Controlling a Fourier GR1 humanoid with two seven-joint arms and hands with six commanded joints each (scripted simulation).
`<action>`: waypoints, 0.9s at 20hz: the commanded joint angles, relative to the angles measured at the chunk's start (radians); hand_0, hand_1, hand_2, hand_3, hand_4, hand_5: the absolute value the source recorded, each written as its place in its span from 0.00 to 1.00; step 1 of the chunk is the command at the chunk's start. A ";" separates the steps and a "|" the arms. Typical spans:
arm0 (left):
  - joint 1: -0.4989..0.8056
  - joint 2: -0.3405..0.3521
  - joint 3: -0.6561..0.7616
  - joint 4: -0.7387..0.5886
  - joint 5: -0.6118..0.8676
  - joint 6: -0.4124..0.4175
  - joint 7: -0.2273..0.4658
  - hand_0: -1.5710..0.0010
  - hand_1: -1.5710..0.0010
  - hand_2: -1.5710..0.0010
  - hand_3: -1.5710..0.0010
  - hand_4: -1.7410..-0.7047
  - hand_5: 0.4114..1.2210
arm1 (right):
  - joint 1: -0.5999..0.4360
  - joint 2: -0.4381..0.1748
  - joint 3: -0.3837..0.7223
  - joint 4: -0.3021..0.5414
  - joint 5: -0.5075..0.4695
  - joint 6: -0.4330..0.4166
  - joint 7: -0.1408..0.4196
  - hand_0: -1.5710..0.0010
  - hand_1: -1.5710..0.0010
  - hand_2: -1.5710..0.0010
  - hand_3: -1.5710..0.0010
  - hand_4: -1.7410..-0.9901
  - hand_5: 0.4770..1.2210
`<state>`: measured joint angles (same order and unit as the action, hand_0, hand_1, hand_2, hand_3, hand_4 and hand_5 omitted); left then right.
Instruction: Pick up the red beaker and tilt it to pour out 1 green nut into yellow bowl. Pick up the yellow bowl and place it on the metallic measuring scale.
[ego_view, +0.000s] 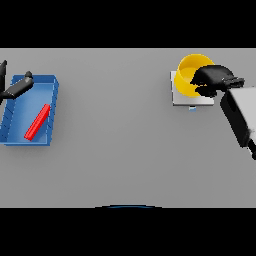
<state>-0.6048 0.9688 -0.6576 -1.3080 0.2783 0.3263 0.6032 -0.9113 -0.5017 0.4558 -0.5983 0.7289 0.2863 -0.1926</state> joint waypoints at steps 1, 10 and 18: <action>-0.007 -0.006 -0.003 0.007 -0.003 -0.007 -0.003 1.00 1.00 1.00 1.00 0.90 0.40 | -0.003 0.003 0.002 0.012 0.001 -0.003 -0.001 0.01 0.10 0.00 0.06 0.03 1.00; -0.022 -0.030 -0.022 0.031 -0.012 -0.006 0.007 1.00 1.00 1.00 1.00 0.90 0.41 | -0.030 0.008 -0.010 0.076 -0.026 0.051 -0.012 0.68 0.72 0.62 0.60 0.42 0.50; -0.023 -0.034 -0.011 0.045 -0.005 -0.002 -0.008 1.00 1.00 1.00 1.00 0.89 0.40 | -0.072 0.023 0.018 0.152 0.012 0.053 -0.062 0.95 0.95 0.89 0.75 0.55 0.35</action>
<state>-0.6280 0.9351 -0.6684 -1.2628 0.2729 0.3247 0.5951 -0.9838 -0.4793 0.4737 -0.4462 0.7410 0.3388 -0.2540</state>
